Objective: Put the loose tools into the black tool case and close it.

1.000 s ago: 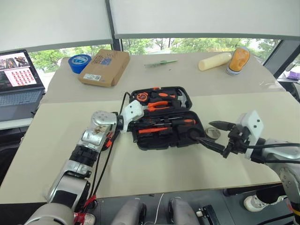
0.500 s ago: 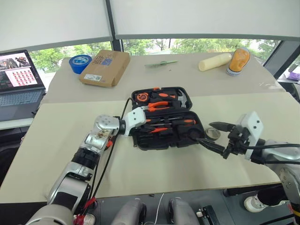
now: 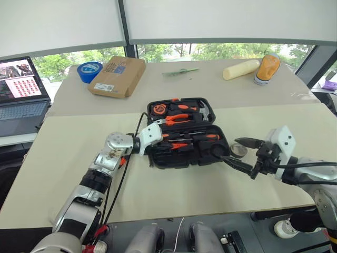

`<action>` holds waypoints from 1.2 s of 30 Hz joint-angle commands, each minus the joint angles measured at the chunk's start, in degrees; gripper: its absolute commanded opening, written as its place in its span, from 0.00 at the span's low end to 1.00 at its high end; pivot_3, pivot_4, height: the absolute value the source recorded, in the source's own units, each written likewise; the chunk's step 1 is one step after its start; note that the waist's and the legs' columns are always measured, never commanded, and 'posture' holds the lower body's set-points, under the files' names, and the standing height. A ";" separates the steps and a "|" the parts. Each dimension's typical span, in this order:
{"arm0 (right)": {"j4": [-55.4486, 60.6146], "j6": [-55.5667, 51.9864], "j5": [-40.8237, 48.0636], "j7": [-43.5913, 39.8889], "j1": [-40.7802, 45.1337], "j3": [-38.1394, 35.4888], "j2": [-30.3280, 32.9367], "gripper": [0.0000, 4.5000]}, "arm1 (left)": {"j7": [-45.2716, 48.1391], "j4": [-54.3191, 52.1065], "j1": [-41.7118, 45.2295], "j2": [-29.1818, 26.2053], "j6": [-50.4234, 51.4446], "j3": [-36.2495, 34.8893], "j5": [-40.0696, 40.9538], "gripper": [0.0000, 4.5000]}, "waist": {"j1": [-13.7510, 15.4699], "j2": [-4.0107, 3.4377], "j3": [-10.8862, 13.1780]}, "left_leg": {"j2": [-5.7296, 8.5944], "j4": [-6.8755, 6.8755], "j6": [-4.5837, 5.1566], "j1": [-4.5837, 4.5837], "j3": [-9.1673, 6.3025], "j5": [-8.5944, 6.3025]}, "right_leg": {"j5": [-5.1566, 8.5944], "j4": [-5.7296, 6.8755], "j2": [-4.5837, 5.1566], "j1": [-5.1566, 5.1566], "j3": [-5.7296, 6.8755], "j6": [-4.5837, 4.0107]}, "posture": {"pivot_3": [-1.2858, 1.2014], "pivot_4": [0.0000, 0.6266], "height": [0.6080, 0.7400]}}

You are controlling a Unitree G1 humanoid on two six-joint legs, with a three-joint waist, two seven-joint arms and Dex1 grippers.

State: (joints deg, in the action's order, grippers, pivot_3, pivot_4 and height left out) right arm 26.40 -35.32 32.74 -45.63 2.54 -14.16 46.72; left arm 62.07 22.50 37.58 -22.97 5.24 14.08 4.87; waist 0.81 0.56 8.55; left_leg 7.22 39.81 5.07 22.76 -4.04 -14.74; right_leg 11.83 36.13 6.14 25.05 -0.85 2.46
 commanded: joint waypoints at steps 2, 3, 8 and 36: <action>0.69 1.18 -0.22 -0.08 0.69 -0.67 0.11 1.00 | 0.54 -0.26 0.65 -0.13 -0.03 -0.33 0.11 0.00 | 0.01 0.00 0.00 | 0.01 0.00 -0.23 0.00 0.00 0.14 | 0.00 0.00 -0.01 0.00 0.00 0.00 | 0.52 0.24 0.96; 0.63 1.16 -0.23 -0.04 0.82 -0.59 0.05 1.00 | 0.74 -0.19 0.50 -0.18 -0.30 -0.06 -0.15 0.00 | 0.01 0.00 0.00 | 0.00 0.00 -0.23 0.01 0.00 0.14 | 0.00 -0.01 0.01 0.00 0.00 0.00 | 0.52 0.24 0.96; 0.65 1.10 -0.16 0.06 0.87 -0.52 -0.07 1.00 | 0.42 1.67 0.01 -0.08 -2.03 1.47 -2.34 0.00 | 0.03 0.00 0.00 | 0.00 0.00 -0.20 0.02 0.00 0.12 | 0.00 -0.02 0.03 -0.01 0.00 0.00 | 0.52 0.24 0.96; -2.59 2.93 -1.22 -9.83 -14.91 -23.08 7.60 1.00 | 1.55 -54.31 -29.44 -28.32 35.48 -36.25 36.19 0.99 | 0.46 -0.05 0.09 | -0.07 -0.05 -0.29 -0.04 0.00 -0.24 | 0.01 -0.12 -0.19 -0.02 0.01 0.00 | 0.52 0.24 0.96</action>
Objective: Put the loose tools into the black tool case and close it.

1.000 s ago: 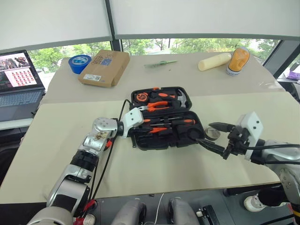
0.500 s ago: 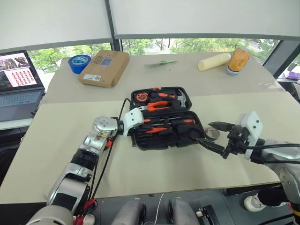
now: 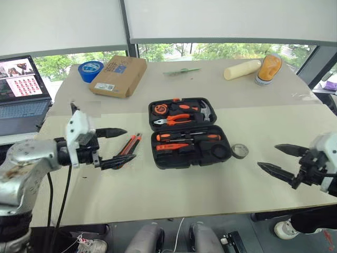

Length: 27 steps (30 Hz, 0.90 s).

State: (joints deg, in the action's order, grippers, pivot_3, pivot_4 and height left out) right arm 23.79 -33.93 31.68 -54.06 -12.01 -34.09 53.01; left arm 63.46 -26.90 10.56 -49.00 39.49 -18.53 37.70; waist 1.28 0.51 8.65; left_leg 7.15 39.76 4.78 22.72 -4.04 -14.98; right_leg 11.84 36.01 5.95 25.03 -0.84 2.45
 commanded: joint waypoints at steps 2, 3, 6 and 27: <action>-0.49 1.69 -0.29 -2.22 -0.06 -2.77 1.89 1.00 | -0.49 -6.19 -4.00 -2.98 1.52 -3.82 3.90 0.99 | -0.08 -0.02 0.01 | 0.00 -0.03 -0.19 -0.05 0.01 -0.08 | 0.00 0.00 0.10 -0.03 -0.02 -0.01 | 0.52 0.24 0.96; -1.02 1.79 -0.37 -2.56 0.86 -1.68 2.46 1.00 | -0.94 -6.03 -3.67 -3.13 0.70 -2.97 3.31 0.99 | -0.09 -0.03 0.01 | 0.00 -0.04 -0.21 -0.07 0.01 -0.08 | 0.00 0.00 0.13 -0.05 -0.03 -0.01 | 0.52 0.24 0.96; -2.83 2.99 -1.80 -3.76 3.90 2.93 4.21 1.00 | -1.48 -5.84 -1.44 -3.57 -0.21 -0.62 3.56 0.99 | -0.04 -0.04 0.03 | 0.00 -0.03 -0.22 -0.08 0.01 -0.09 | 0.01 -0.02 0.15 -0.09 -0.01 -0.02 | 0.52 0.24 0.96; 8.10 -3.53 10.19 -3.10 31.08 23.84 0.27 1.00 | -20.87 1.97 0.89 -9.09 22.88 10.36 -8.88 0.99 | 0.40 0.28 0.38 | 0.01 -0.46 -0.38 -0.26 -0.02 -0.01 | 0.06 -0.10 0.13 0.09 0.11 -0.11 | 0.52 0.24 0.96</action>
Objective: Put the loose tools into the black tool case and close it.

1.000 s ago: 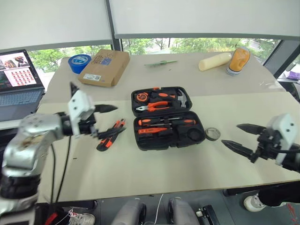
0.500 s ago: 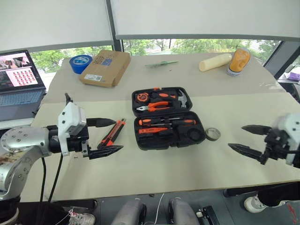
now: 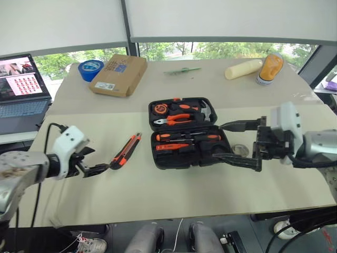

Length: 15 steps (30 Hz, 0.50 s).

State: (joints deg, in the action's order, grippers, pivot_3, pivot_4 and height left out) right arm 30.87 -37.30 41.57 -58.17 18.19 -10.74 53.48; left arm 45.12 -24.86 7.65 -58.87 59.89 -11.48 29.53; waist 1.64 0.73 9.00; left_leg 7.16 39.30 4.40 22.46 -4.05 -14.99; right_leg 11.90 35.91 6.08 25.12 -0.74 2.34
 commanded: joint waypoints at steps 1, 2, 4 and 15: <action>0.89 0.00 0.04 1.14 0.83 0.90 -0.35 1.00 | -2.99 0.53 5.15 1.27 3.35 4.85 -0.88 0.99 | 0.10 0.12 0.06 | 0.01 0.00 -0.12 0.00 0.01 0.07 | 0.00 0.00 0.01 -0.01 -0.01 0.00 | 0.52 0.24 0.96; 0.79 0.21 -0.24 1.25 0.73 1.27 -0.45 1.00 | -3.41 1.09 6.27 1.73 3.96 6.22 -1.08 0.99 | 0.09 0.13 0.07 | 0.02 0.00 -0.13 0.01 0.02 0.08 | 0.00 0.02 0.04 -0.04 -0.04 0.00 | 0.52 0.24 0.96; 0.85 0.74 -0.97 1.55 0.44 2.07 -0.68 1.00 | -4.13 2.59 8.59 3.32 5.76 8.74 -0.91 0.99 | -0.03 0.12 0.07 | 0.01 0.00 -0.20 0.02 0.03 0.12 | -0.01 0.08 0.05 -0.06 -0.06 0.00 | 0.52 0.24 0.96; 3.95 0.48 -0.68 4.81 -2.53 1.76 -1.99 1.00 | -6.99 13.25 16.30 9.29 0.90 22.87 -10.49 0.88 | 0.80 0.05 0.02 | 0.01 -0.19 -0.09 -0.15 0.01 0.08 | 0.00 0.11 0.13 -0.12 -0.09 -0.02 | 0.52 0.24 0.96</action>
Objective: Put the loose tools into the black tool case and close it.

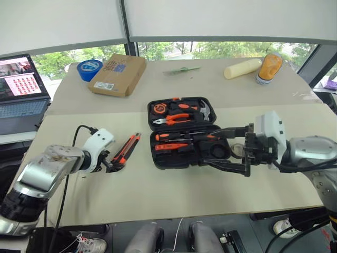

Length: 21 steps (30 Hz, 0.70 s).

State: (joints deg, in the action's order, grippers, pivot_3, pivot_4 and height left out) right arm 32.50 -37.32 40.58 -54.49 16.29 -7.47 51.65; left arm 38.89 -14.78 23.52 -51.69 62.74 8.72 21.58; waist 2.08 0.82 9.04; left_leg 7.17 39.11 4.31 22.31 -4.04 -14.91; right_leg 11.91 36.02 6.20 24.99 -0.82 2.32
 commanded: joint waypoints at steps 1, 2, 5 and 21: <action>2.46 0.43 0.38 1.36 -0.76 -1.57 -0.19 1.00 | -0.59 3.91 0.63 2.34 -2.47 2.80 -2.99 0.85 | 0.53 -0.03 -0.02 | 0.01 0.00 0.00 -0.10 0.00 0.00 | 0.00 -0.02 0.00 0.00 0.03 0.00 | 0.52 0.24 0.96; 2.70 0.33 0.50 1.63 -0.98 -1.75 -0.21 1.00 | -0.37 4.58 0.57 2.22 -3.49 2.96 -3.71 0.77 | 0.60 -0.03 -0.02 | 0.01 0.00 0.00 -0.12 0.00 0.00 | 0.00 -0.05 0.00 -0.03 0.03 0.00 | 0.52 0.24 0.96; 3.49 0.12 0.76 2.47 -2.17 -2.61 -0.11 1.00 | 0.23 6.56 0.23 1.69 -5.40 1.51 -4.24 0.52 | 0.50 -0.03 -0.03 | 0.01 0.00 0.00 -0.15 0.00 0.01 | 0.00 -0.03 0.01 -0.05 0.00 0.00 | 0.52 0.24 0.96; 2.60 1.09 -1.14 2.53 -14.89 -10.95 2.32 1.00 | 32.57 11.21 24.99 8.95 -40.03 12.09 -8.93 0.39 | 0.17 0.32 0.18 | 0.07 0.13 0.18 0.51 0.06 0.51 | -0.14 -0.24 0.14 0.20 0.14 -0.06 | 0.52 0.24 0.96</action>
State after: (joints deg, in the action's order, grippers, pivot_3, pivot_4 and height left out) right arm 34.08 -37.56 39.52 -52.68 2.00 -15.80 54.39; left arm 70.65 -4.45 45.45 -44.67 24.29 18.44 15.24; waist 2.25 1.14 9.22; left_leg 7.22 39.24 4.52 22.82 -3.98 -14.39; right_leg 11.76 35.80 6.33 25.19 -0.69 2.26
